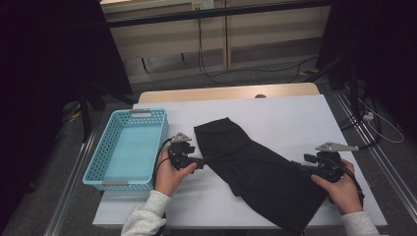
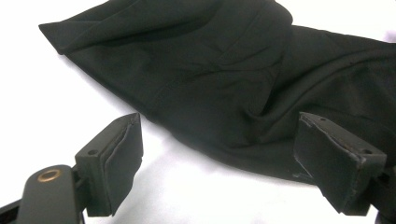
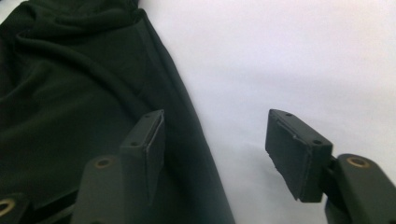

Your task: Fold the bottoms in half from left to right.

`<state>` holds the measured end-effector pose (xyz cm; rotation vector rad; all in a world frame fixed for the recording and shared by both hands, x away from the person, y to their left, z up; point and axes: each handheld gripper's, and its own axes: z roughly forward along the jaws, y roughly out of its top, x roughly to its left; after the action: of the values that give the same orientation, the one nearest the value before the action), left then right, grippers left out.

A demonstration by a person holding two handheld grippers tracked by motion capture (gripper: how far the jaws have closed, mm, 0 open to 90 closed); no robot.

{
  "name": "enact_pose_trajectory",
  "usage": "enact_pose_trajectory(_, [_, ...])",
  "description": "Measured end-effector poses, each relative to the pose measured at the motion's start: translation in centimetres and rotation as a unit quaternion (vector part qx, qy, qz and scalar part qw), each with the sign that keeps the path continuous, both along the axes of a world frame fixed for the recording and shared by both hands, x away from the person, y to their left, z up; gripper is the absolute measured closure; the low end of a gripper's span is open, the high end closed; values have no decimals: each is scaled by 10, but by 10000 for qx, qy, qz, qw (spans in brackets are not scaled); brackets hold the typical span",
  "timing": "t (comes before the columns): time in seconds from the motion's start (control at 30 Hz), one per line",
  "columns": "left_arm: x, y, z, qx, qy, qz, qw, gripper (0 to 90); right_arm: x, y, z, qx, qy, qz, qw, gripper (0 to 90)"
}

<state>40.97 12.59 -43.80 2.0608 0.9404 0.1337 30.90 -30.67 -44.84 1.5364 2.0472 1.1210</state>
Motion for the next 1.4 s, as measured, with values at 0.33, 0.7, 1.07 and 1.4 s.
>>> enact_pose_trajectory(0.33, [-1, 0, 0, 34, -23, 22, 10000, 162, -6, 9, -9, -210, 184, 181, 9994, 481])
enact_pose_trajectory(0.7, [0, 4, 1, 10, -52, 148, 9999, 163, -8, 20, -10, -478, 134, 405, 9979, 603])
enact_pose_trajectory(1.07, [5, 0, -3, 18, -6, 208, 9998, 165, -11, 20, -10, -174, 261, 663, 9973, 851])
enact_pose_trajectory(1.4, [15, -2, -8, 80, -18, 432, 9990, 175, -12, 7, -7, -202, 331, 745, 9965, 879])
